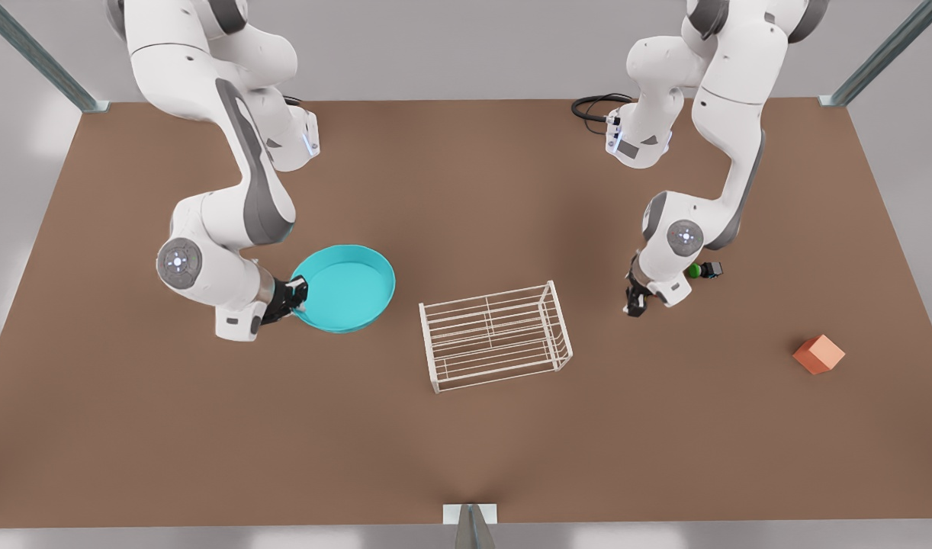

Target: Place the plate on the shelf with right arm and place the red button switch in the plate with left arm

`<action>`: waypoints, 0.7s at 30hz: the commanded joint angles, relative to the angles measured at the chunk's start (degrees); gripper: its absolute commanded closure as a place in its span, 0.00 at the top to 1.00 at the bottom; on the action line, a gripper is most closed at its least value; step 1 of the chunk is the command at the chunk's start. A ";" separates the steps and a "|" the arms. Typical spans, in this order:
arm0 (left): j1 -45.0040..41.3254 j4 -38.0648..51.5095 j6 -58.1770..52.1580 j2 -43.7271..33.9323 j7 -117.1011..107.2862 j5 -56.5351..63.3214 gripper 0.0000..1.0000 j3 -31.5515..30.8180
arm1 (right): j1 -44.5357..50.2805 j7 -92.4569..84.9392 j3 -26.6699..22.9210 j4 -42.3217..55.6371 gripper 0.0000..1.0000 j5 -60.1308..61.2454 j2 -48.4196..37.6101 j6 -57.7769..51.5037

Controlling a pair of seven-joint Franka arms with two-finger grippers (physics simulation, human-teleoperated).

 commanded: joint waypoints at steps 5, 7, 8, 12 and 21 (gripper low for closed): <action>-0.08 -0.76 3.03 0.97 -11.09 0.27 1.00 -0.02 | 5.56 43.45 -0.03 7.51 0.19 3.54 4.84 -1.29; -0.08 -1.20 3.03 1.58 -10.74 0.71 1.00 0.07 | 6.00 45.65 0.06 11.29 0.19 4.68 7.74 -1.29; -0.08 -1.29 3.03 2.02 -10.65 0.80 1.00 0.07 | 6.52 46.53 0.06 14.01 0.19 6.70 9.67 -1.20; -0.08 -1.29 3.03 3.08 -10.65 1.41 1.00 0.16 | 10.66 59.54 0.85 22.10 0.19 7.06 13.19 -1.03; -0.08 -1.03 5.22 4.40 -11.00 3.35 1.00 2.44 | 14.87 67.54 2.87 28.79 0.19 6.62 23.47 9.08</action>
